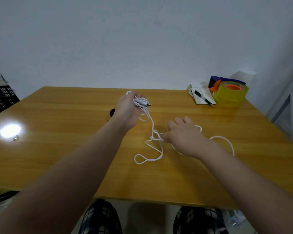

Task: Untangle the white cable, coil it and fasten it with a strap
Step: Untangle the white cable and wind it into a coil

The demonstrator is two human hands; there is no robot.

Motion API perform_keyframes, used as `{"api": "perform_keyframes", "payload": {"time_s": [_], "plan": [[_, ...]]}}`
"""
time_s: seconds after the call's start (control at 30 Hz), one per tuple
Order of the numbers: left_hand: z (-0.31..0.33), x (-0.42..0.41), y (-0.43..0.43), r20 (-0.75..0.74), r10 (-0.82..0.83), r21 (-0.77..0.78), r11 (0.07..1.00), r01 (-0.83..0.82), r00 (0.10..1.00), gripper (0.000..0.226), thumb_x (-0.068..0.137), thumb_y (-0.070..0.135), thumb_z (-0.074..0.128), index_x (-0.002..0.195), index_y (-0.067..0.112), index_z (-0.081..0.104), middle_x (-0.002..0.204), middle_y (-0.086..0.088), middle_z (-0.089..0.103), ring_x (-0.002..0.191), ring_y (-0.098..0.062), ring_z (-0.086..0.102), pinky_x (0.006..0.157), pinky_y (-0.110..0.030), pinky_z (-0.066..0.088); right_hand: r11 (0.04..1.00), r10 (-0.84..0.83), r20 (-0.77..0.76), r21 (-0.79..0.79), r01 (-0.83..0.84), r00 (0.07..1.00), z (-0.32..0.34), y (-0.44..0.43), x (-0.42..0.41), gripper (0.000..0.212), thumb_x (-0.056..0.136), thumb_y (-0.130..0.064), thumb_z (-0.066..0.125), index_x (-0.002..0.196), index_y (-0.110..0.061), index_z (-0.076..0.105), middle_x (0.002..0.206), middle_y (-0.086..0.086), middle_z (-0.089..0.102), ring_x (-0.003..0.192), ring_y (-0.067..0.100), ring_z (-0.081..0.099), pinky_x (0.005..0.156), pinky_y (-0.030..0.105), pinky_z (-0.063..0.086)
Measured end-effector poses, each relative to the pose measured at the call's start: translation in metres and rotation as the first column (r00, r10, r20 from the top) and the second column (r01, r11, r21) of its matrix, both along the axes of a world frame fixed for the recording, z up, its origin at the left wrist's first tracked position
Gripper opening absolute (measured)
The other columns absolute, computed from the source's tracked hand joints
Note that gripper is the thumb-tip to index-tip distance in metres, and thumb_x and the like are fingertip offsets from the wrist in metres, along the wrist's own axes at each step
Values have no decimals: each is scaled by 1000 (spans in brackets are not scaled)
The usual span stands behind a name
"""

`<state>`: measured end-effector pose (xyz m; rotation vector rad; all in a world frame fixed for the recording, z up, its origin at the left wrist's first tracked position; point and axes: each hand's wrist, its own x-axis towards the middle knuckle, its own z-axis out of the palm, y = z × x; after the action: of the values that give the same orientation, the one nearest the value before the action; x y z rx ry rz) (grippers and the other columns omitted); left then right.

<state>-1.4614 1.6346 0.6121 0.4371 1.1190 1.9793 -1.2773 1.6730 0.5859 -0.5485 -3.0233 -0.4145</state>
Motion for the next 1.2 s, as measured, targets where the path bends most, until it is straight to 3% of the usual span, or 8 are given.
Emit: {"api": "perform_keyframes", "payload": {"time_s": [0.23,0.37,0.53,0.67,0.77,0.93,1.13,1.2], "plan": [[-8,21,2,-199,-105,-134,988,79,974,16,97,8,44,81,8,46,89,-12,48,78,-18,50,75,-35,41,941,333,-183,-2,-339,925,20,-5,-16,23,91,-27,46,92,-25,69,85,-4,42,88,20,40,68,31,9],[-17,13,-12,-345,-291,-249,945,212,892,37,82,32,56,106,4,50,127,-20,53,111,-26,56,98,-46,44,935,264,-407,-115,-335,875,33,8,-7,31,89,-42,44,94,-29,71,80,-12,38,80,11,30,67,30,11],[-6,31,-24,-647,-452,-364,891,273,614,21,90,35,47,86,16,56,87,-7,53,83,-19,52,78,-39,41,929,148,-522,-217,-299,840,39,13,-5,37,86,-50,40,92,-31,71,79,-8,44,80,12,36,68,31,16],[12,47,-30,-677,-566,-501,823,268,471,87,86,70,9,81,0,60,78,-8,62,79,-18,55,79,-35,39,920,4,-637,-299,-252,771,46,20,-5,31,80,-53,50,78,-29,71,66,-7,50,71,11,39,72,30,23],[25,55,-33,-743,-572,-529,820,220,348,83,93,63,3,69,8,62,62,-2,52,63,-13,47,70,-25,39,901,-188,-713,-399,-170,675,45,28,0,42,78,-39,69,49,-23,43,46,-8,34,51,10,31,56,31,28],[26,47,-33,-560,-536,-324,844,428,632,29,84,45,62,82,16,66,48,10,23,41,-8,21,44,-23,21,760,-364,-681,-612,-221,635,52,39,11,51,67,-54,66,56,-10,43,43,-9,30,48,6,27,48,25,24],[20,59,-27,-241,-463,-135,886,443,853,50,91,49,47,51,21,38,43,8,16,33,-5,15,37,-14,16,174,-412,-439,-898,-403,799,40,23,10,53,51,-84,58,78,-39,67,56,-3,34,46,6,28,46,24,18],[16,61,-25,-134,-456,-104,889,445,880,50,88,57,45,58,19,31,40,8,19,30,-4,17,33,-13,18,154,-335,-431,-902,-402,838,35,15,4,59,49,-83,61,89,-40,67,57,-3,42,48,9,32,45,23,20]]}}
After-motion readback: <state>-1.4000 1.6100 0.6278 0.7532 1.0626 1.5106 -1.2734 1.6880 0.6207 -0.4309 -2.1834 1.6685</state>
